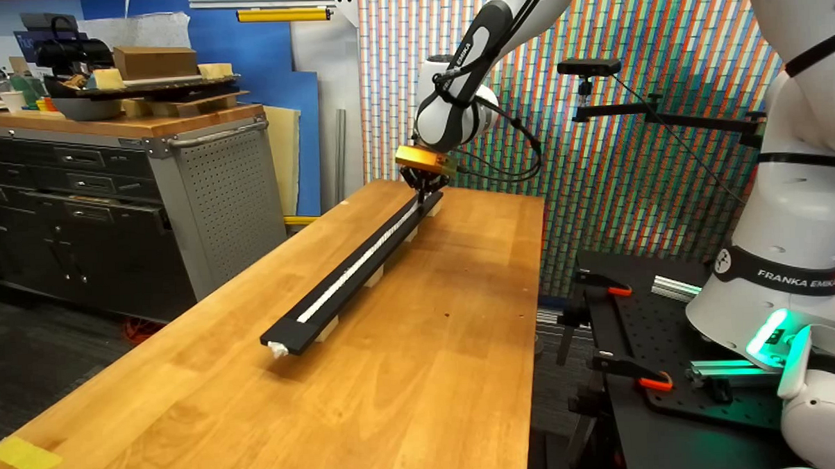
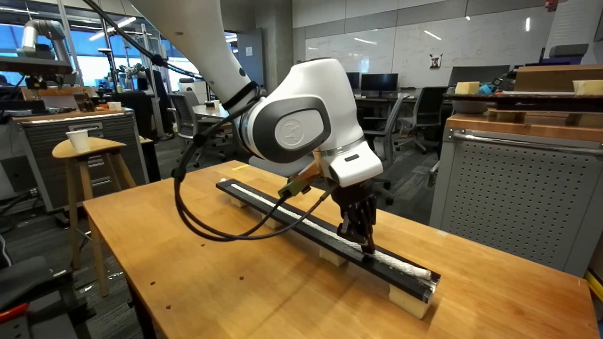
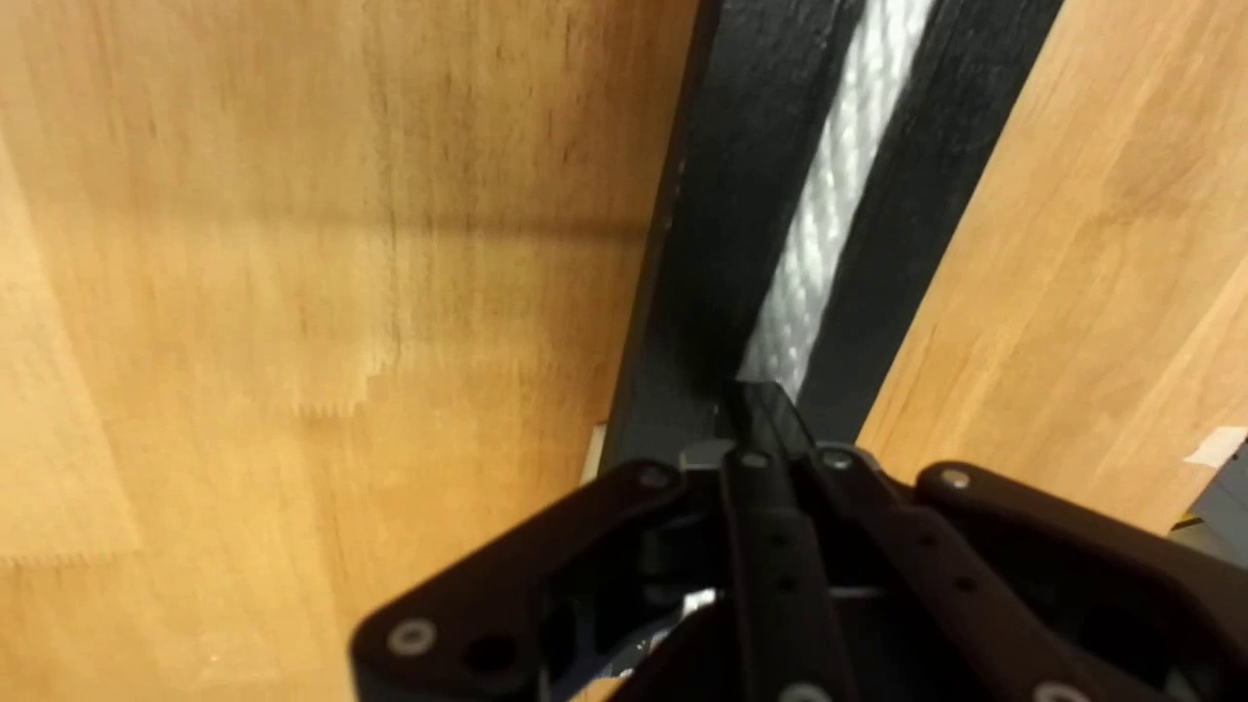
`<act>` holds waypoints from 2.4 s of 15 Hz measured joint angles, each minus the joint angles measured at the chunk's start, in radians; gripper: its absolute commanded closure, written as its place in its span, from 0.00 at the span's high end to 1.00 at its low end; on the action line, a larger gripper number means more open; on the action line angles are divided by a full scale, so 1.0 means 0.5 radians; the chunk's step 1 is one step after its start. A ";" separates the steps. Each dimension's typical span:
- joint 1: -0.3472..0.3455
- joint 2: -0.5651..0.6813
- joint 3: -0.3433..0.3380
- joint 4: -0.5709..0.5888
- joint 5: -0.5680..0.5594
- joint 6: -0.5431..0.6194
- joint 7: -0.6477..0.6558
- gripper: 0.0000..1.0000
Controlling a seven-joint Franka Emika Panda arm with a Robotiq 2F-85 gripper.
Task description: Pick up the rope and arrange it straight on the object
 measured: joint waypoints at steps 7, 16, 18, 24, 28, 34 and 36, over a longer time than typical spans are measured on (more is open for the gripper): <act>-0.016 0.006 0.002 0.047 0.000 -0.005 0.000 0.00; -0.127 0.092 0.092 0.167 0.094 -0.124 -0.008 0.00; -0.152 0.095 0.112 0.188 0.117 -0.156 -0.012 0.00; -0.169 0.095 0.140 0.196 0.145 -0.154 -0.033 0.00; -0.163 0.095 0.142 0.195 0.145 -0.149 -0.041 0.00; -0.156 0.087 0.125 0.175 0.145 -0.138 -0.029 0.00; -0.156 0.081 0.119 0.166 0.145 -0.137 -0.017 0.00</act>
